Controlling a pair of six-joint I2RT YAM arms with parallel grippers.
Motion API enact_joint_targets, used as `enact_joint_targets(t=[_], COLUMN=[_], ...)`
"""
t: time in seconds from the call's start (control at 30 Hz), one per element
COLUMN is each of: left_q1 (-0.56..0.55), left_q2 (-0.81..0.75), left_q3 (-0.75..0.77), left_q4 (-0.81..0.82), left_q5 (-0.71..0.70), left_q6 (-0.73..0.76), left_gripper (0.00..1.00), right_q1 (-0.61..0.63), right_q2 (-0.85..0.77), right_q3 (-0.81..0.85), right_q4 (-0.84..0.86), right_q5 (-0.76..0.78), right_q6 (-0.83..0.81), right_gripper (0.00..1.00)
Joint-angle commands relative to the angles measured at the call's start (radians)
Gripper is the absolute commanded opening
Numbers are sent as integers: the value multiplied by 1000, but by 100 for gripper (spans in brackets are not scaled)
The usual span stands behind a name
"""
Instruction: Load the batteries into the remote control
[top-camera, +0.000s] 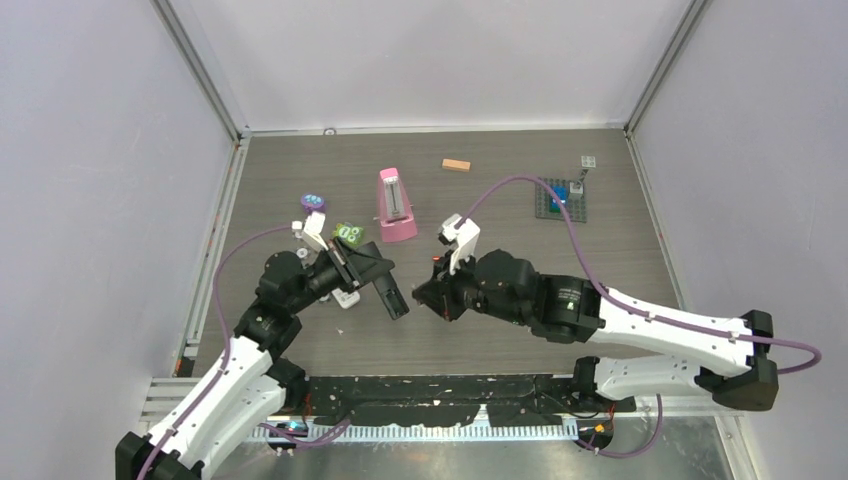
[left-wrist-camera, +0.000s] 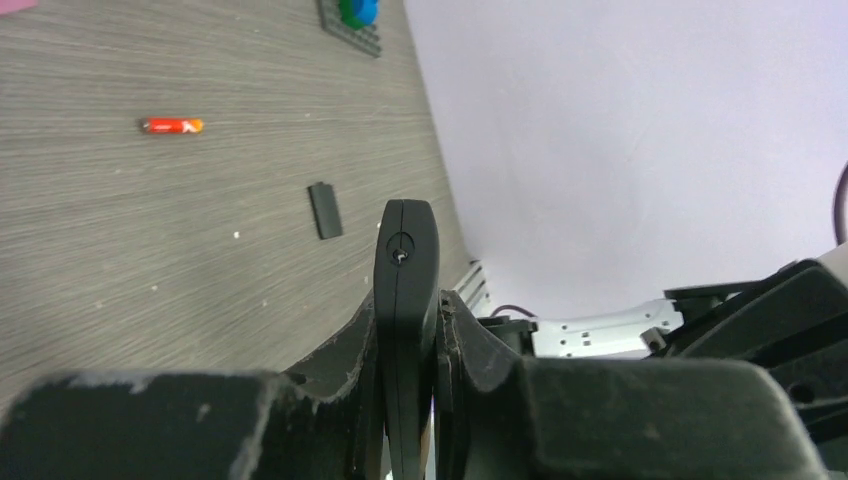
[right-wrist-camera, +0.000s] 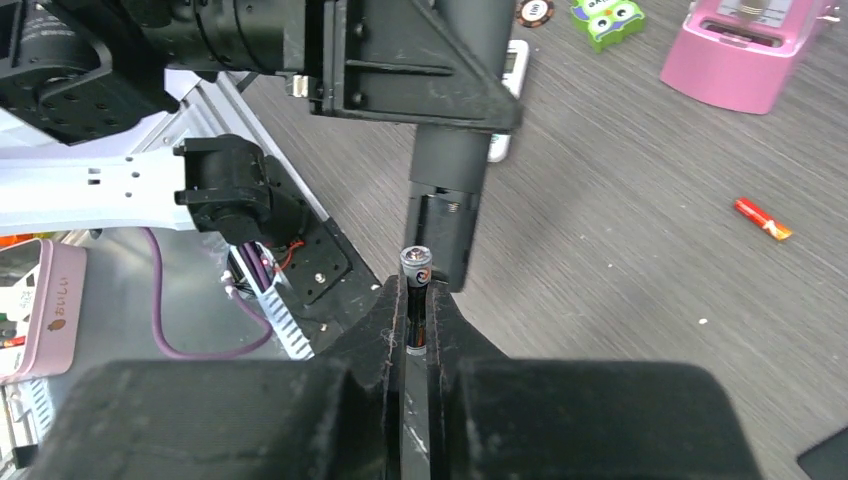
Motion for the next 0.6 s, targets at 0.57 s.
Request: enact_joint_targets(t=[0.57], left_q1=[-1], left_q2=[-17], left_q3=[-49], left_q4=[420], left_q5=[105], left_q6=[-225], left_gripper=[0], right_q1=[164], right_q2=[221], right_q3=[209], right_q4=[20], right_q5=[344], right_q6=[69], right_gripper=[5])
